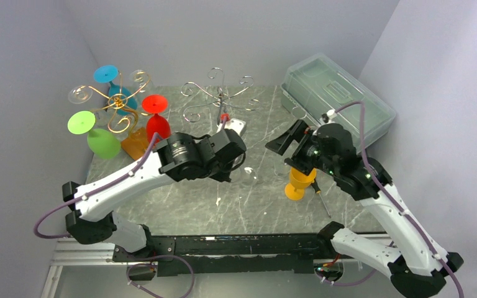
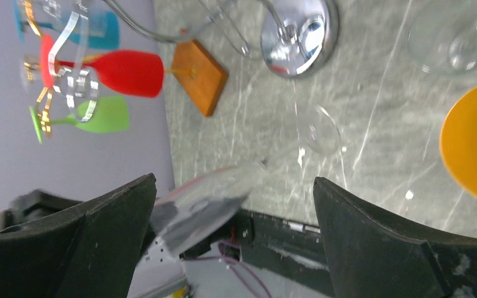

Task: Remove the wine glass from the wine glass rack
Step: Place the wine glass at the center of the board.

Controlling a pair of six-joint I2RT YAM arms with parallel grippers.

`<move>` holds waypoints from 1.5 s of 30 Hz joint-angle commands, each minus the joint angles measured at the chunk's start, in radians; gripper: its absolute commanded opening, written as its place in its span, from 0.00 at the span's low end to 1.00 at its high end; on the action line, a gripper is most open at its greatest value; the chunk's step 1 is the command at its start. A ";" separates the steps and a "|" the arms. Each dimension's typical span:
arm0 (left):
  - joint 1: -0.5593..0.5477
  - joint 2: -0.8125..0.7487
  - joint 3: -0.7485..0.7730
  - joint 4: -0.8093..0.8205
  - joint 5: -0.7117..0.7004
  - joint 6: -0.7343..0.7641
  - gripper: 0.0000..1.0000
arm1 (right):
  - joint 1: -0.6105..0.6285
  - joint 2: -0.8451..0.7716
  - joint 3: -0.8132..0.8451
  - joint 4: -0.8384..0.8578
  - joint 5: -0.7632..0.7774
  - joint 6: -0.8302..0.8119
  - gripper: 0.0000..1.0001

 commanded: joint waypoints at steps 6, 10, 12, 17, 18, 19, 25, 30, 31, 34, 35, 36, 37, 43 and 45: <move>-0.042 0.180 0.184 -0.036 0.108 0.066 0.00 | 0.003 -0.007 0.209 0.030 0.270 -0.342 1.00; -0.048 0.252 0.249 -0.058 0.148 0.088 0.00 | 0.000 0.096 0.337 0.012 0.384 -0.465 1.00; -0.048 0.290 0.279 -0.071 0.174 0.098 0.00 | -0.014 0.136 0.369 0.031 0.404 -0.509 1.00; -0.048 0.384 0.365 -0.117 0.230 0.126 0.00 | -0.148 0.217 0.414 0.096 0.282 -0.546 1.00; -0.048 0.407 0.388 -0.125 0.235 0.131 0.00 | -0.194 0.230 0.419 0.105 0.241 -0.541 1.00; -0.048 0.426 0.405 -0.131 0.242 0.135 0.00 | -0.239 0.244 0.426 0.111 0.198 -0.538 1.00; -0.040 0.508 0.469 -0.145 0.280 0.155 0.00 | -0.450 0.310 0.441 0.126 0.006 -0.499 1.00; -0.027 0.571 0.513 -0.141 0.311 0.170 0.00 | -0.522 0.302 0.418 0.140 -0.044 -0.469 1.00; -0.026 0.583 0.525 -0.143 0.313 0.173 0.00 | -0.529 0.299 0.414 0.140 -0.049 -0.467 1.00; -0.021 0.616 0.555 -0.153 0.314 0.181 0.00 | -0.533 0.290 0.395 0.140 -0.052 -0.462 1.00; -0.021 0.625 0.563 -0.155 0.313 0.184 0.01 | -0.533 0.285 0.388 0.141 -0.049 -0.462 1.00; -0.021 0.630 0.570 -0.155 0.314 0.185 0.03 | -0.533 0.279 0.384 0.140 -0.045 -0.463 1.00; -0.021 0.634 0.573 -0.153 0.313 0.186 0.07 | -0.533 0.273 0.380 0.139 -0.043 -0.464 1.00; -0.022 0.620 0.566 -0.130 0.297 0.187 0.29 | -0.533 0.258 0.365 0.133 -0.057 -0.467 1.00; -0.021 0.613 0.565 -0.124 0.294 0.187 0.35 | -0.533 0.249 0.358 0.135 -0.058 -0.466 1.00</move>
